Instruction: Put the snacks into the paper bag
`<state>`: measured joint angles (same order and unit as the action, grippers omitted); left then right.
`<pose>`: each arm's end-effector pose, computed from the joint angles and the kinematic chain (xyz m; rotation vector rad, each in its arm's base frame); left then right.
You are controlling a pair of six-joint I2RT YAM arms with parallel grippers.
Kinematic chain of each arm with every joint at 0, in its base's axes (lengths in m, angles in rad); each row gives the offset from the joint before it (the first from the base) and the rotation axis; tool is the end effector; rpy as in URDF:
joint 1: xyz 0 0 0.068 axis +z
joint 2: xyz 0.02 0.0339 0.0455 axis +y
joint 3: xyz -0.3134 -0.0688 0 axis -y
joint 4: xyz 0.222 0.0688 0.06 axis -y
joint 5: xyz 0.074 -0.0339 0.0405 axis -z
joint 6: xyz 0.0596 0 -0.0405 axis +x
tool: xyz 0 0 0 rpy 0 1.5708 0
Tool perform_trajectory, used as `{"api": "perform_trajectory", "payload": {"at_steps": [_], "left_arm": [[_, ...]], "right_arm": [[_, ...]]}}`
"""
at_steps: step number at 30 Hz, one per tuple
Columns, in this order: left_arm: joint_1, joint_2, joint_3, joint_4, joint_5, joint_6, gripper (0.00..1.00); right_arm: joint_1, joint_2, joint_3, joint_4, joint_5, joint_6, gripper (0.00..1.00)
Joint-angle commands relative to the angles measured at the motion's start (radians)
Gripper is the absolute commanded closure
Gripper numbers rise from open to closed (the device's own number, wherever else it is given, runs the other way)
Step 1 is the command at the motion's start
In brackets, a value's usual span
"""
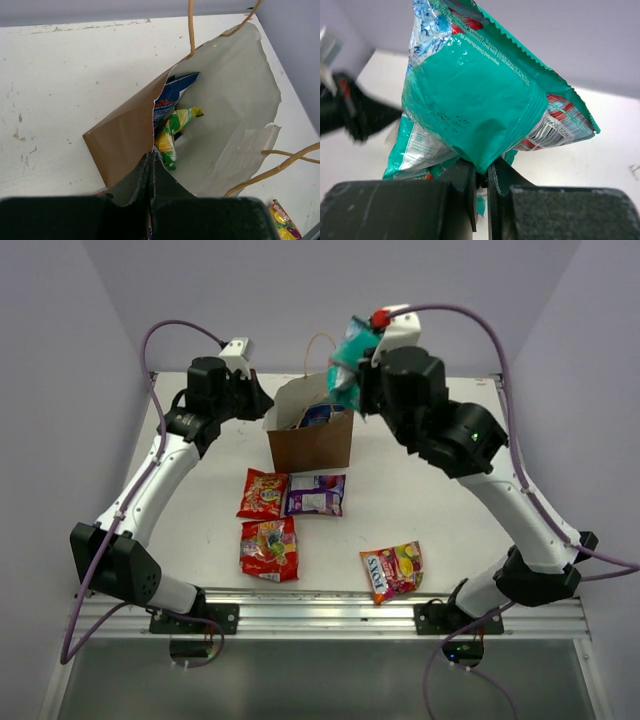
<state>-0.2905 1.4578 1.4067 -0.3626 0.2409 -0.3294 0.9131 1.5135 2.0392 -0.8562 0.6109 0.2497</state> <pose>0.3123 -0.1082 0.4205 0.1205 2.0250 -0.6359 0.1983 0.2008 0.5498 -0.2031 1.8349 0.2318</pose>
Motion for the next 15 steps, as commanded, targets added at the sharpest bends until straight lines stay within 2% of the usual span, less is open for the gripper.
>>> {"api": "perform_trajectory", "payload": {"at_steps": [1, 2, 3, 6, 10, 13, 15], "left_arm": [[-0.006, -0.045, -0.005, 0.008, 0.028, 0.010, 1.00], [-0.006, -0.045, -0.005, 0.010, 0.031, 0.010, 1.00], [-0.006, -0.042, -0.005, 0.013, 0.031, 0.010, 1.00], [-0.006, -0.037, -0.005, 0.016, 0.032, 0.012, 1.00], [-0.007, -0.028, -0.009, 0.014, 0.031, 0.015, 1.00], [-0.006, -0.027, -0.012, 0.019, 0.021, 0.016, 1.00], [-0.006, -0.022, -0.012, 0.021, 0.008, 0.018, 1.00]], "right_arm": [[-0.080, 0.164, 0.091, 0.145, 0.093, -0.197, 1.00], [-0.121, 0.210, 0.129, 0.158, 0.037, -0.194, 1.00], [-0.137, 0.252, 0.210, 0.164, 0.008, -0.190, 1.00], [-0.158, 0.398, 0.312, 0.178, -0.072, -0.190, 1.00], [-0.163, 0.516, 0.345, 0.206, -0.109, -0.207, 1.00], [-0.163, 0.531, 0.317, 0.180, -0.122, -0.179, 1.00], [-0.163, 0.470, 0.198, 0.207, -0.134, -0.167, 1.00]]}}
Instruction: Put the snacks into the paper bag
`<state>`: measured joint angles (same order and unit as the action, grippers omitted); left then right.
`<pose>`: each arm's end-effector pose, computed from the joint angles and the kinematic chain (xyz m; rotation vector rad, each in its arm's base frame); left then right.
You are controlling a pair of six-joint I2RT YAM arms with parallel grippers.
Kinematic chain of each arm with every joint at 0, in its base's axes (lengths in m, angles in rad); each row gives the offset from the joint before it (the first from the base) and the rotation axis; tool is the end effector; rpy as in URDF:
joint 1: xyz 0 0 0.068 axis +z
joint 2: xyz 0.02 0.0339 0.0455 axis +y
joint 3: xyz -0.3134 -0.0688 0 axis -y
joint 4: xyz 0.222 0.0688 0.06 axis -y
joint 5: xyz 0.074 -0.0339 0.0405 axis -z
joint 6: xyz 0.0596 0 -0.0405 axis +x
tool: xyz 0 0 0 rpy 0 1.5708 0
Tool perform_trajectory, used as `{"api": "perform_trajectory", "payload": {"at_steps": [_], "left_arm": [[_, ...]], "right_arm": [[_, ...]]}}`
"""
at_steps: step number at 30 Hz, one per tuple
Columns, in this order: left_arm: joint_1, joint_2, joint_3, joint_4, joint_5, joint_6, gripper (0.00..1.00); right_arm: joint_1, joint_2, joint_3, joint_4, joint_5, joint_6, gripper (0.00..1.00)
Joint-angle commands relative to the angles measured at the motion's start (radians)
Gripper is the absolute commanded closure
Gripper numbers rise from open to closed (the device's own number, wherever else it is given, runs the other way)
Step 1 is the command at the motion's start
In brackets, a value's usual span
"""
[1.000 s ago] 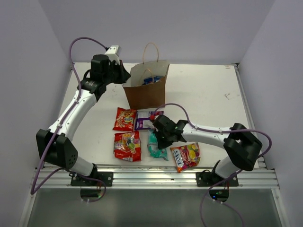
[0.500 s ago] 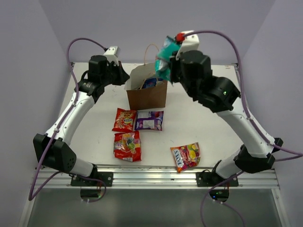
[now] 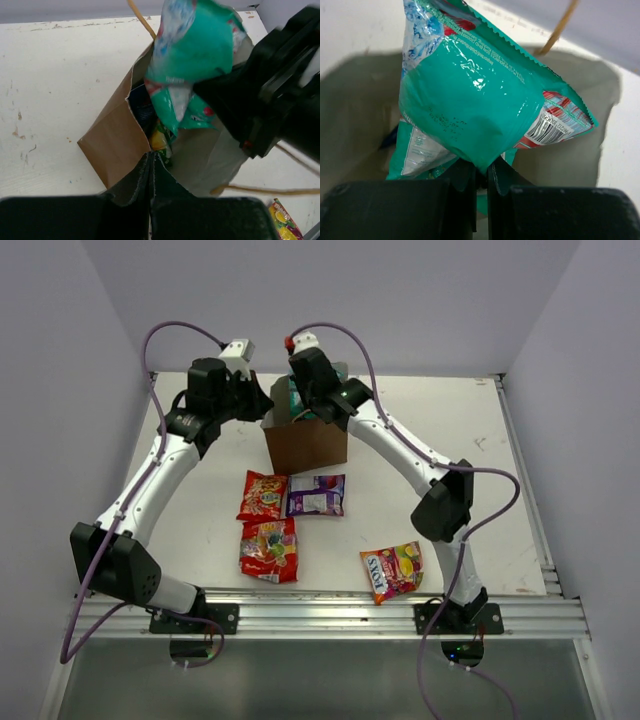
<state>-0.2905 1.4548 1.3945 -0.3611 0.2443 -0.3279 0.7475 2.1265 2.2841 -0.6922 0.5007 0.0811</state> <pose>0.3113 -0.1081 0.4174 0.1234 2.0327 -0.6374 0.3890 0.3215 0.4095 -0.3811 1.9982 -0.0093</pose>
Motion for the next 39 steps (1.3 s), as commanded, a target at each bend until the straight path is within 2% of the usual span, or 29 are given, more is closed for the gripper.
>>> {"api": "perform_trajectory", "payload": {"at_steps": [1, 2, 3, 6, 7, 9, 11, 14, 18, 25, 32, 39], "left_arm": [[-0.006, -0.014, 0.000, 0.019, -0.005, 0.020, 1.00], [-0.006, -0.008, 0.001, 0.021, -0.013, 0.020, 1.00], [-0.007, -0.007, 0.003, 0.022, -0.022, 0.021, 1.00], [-0.006, 0.003, 0.012, 0.031, -0.065, 0.024, 1.00], [-0.004, 0.004, 0.018, 0.033, -0.075, 0.027, 1.00], [-0.004, 0.013, 0.026, 0.042, -0.100, 0.029, 1.00], [-0.004, 0.025, 0.037, 0.044, -0.115, 0.033, 1.00], [-0.003, 0.041, 0.038, 0.047, -0.123, 0.035, 1.00], [0.004, 0.053, 0.035, 0.051, -0.115, 0.030, 1.00], [0.005, 0.064, 0.034, 0.044, -0.099, 0.027, 1.00], [0.005, 0.078, 0.014, 0.045, -0.071, 0.024, 1.00], [0.005, 0.095, 0.008, 0.051, -0.048, 0.018, 1.00]], "right_arm": [[0.003, -0.166, -0.082, 0.068, -0.028, 0.012, 1.00], [0.003, -0.181, -0.109, 0.068, -0.034, 0.016, 1.00], [0.003, -0.201, -0.124, 0.062, -0.036, 0.017, 0.90], [0.004, -0.229, -0.101, 0.022, -0.037, 0.035, 0.52], [0.006, -0.261, -0.094, 0.011, -0.033, 0.042, 0.28], [0.009, -0.304, -0.065, -0.006, -0.010, 0.052, 0.20], [0.016, -0.399, -0.080, -0.021, 0.015, 0.065, 0.18], [0.018, -0.547, -0.246, -0.027, 0.009, 0.078, 0.16], [0.021, -0.683, -0.606, -0.137, -0.060, 0.167, 0.16], [0.064, -0.867, -1.038, -0.406, -0.209, 0.494, 0.19], [0.118, -1.013, -1.330, -0.397, -0.376, 0.680, 0.19], [0.153, -1.068, -1.558, -0.264, -0.493, 0.787, 0.19]]}}
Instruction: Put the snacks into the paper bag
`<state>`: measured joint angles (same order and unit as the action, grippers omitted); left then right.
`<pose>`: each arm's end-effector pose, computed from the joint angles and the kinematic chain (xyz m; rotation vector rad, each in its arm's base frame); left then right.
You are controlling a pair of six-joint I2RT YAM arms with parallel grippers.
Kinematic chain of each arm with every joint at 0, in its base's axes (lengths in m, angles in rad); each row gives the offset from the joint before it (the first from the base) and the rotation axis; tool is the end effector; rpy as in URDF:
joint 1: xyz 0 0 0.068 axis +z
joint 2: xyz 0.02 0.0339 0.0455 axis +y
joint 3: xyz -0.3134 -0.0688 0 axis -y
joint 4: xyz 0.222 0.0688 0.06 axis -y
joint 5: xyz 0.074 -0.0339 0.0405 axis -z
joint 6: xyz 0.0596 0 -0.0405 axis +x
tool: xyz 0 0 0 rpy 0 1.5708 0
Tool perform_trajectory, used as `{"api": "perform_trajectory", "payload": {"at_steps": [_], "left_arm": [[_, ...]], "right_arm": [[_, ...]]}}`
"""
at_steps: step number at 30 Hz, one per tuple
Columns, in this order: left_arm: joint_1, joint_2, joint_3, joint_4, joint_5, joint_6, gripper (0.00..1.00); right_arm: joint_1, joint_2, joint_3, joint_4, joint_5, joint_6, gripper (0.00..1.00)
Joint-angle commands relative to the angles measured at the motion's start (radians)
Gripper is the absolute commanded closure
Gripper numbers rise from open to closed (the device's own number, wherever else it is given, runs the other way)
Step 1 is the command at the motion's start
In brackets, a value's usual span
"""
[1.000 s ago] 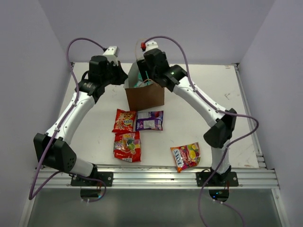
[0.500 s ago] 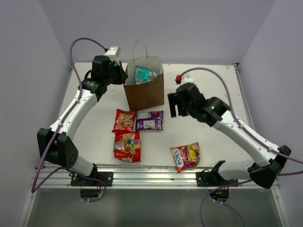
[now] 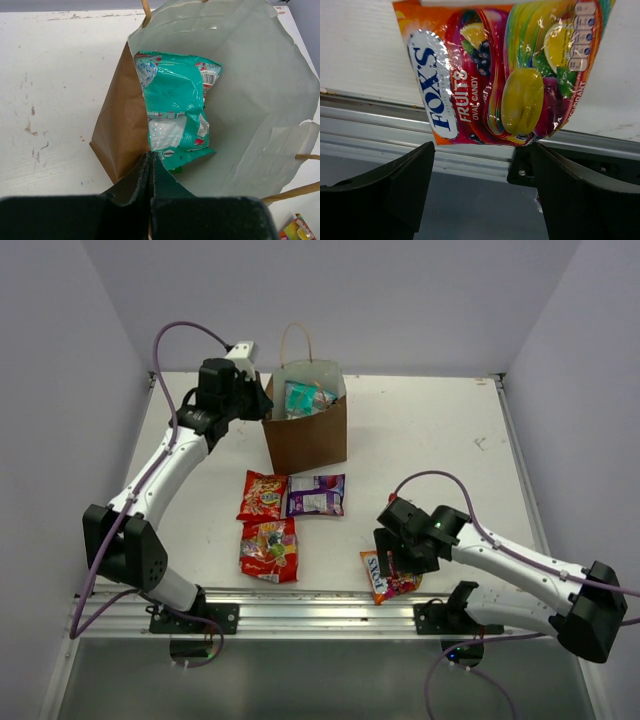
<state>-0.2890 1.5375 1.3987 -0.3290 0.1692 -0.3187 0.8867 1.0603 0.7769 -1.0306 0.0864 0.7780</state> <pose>0.3386 -0.1111 0.3956 0.0774 2.0750 -0.5495 0.0866 0.0980 0.2535 -0.1413 2.8956 0.1924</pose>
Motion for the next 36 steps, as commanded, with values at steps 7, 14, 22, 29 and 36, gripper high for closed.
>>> {"api": "perform_trajectory", "payload": {"at_steps": [7, 14, 22, 29, 36], "left_arm": [[0.004, -0.013, -0.017, 0.015, 0.023, 0.021, 1.00], [0.004, -0.037, -0.021, 0.005, 0.016, 0.029, 1.00], [0.004, -0.066, -0.001, -0.001, 0.019, 0.038, 1.00], [0.004, -0.112, -0.021, 0.005, 0.036, 0.027, 1.00], [0.004, -0.123, -0.050, 0.028, 0.062, 0.012, 1.00]], "right_arm": [[0.029, 0.102, -0.119, 0.210, -0.057, 0.061, 0.19], [0.034, 0.294, -0.119, 0.345, 0.016, 0.044, 0.52], [0.051, 0.248, 0.438, -0.035, 0.311, -0.048, 1.00], [0.008, 0.573, 1.332, -0.148, 0.676, -0.401, 1.00], [-0.120, 0.878, 1.666, 0.154, 0.451, -0.568, 1.00]]}}
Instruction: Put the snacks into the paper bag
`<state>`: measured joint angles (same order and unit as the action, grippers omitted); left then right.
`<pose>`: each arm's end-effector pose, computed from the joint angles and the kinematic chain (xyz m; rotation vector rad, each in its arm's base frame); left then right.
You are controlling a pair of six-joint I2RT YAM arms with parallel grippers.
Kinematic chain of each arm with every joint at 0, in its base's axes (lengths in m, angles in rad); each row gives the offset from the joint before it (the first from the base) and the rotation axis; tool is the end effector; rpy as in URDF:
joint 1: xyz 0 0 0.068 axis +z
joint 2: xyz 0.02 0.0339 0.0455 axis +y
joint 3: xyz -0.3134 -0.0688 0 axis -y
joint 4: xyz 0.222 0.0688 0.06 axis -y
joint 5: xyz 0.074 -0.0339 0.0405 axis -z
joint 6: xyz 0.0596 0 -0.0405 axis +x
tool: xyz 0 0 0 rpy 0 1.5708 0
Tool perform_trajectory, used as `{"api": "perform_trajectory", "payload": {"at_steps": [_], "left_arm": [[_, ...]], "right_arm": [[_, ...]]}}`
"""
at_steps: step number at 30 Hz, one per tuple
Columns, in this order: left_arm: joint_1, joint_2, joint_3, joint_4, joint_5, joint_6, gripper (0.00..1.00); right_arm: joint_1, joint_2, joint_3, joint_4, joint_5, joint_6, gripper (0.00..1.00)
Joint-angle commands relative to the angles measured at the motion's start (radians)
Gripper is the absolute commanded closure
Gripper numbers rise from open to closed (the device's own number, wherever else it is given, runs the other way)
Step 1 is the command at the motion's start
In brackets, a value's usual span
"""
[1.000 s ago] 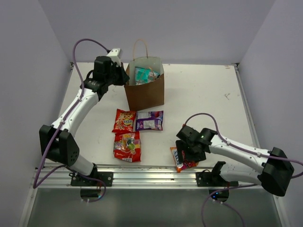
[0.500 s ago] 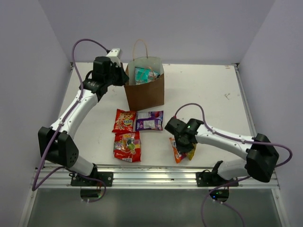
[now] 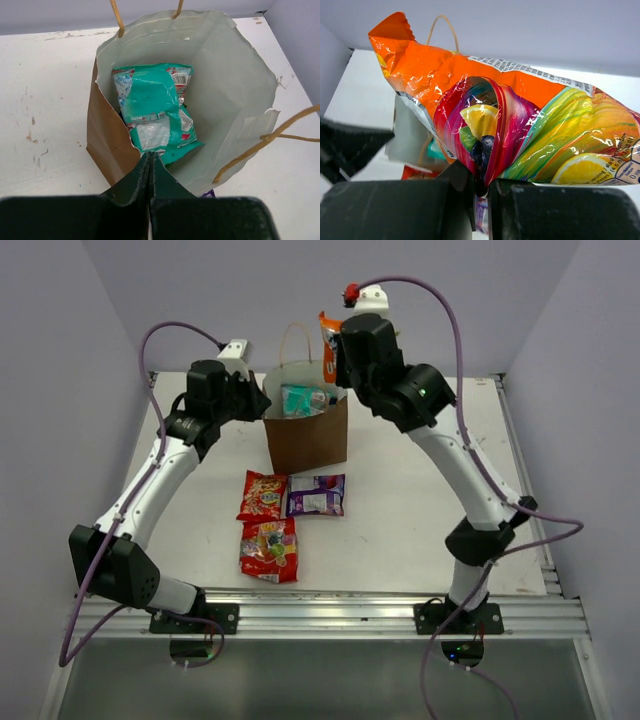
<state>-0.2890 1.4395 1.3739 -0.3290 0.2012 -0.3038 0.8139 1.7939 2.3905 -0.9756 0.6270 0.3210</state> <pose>0.3097 -0.1045 0.4186 0.1197 1.9998 -0.5823 0.2677 0.2325 0.5483 -0.0564 1.8776 0.1671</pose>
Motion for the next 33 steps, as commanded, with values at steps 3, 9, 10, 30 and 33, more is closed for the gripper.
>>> {"api": "perform_trajectory", "payload": {"at_steps": [3, 9, 10, 30, 33], "left_arm": [[0.004, -0.024, -0.036, 0.036, 0.038, -0.003, 1.00], [0.004, -0.022, -0.041, 0.031, 0.035, 0.011, 1.00], [0.004, -0.022, -0.039, 0.030, 0.037, 0.011, 1.00], [0.004, -0.027, -0.027, 0.011, 0.003, 0.015, 1.00], [0.004, -0.030, -0.027, 0.001, -0.003, 0.019, 1.00]], "right_arm": [[-0.074, 0.253, 0.120, 0.153, -0.179, -0.114, 1.00], [-0.079, 0.338, 0.153, 0.155, -0.299, -0.094, 0.99], [-0.078, 0.323, 0.113, 0.155, -0.308, -0.091, 0.76], [0.030, -0.317, -1.043, 0.472, -0.334, 0.104, 0.17], [0.059, -0.277, -1.094, 0.543, -0.351, 0.122, 0.18]]}}
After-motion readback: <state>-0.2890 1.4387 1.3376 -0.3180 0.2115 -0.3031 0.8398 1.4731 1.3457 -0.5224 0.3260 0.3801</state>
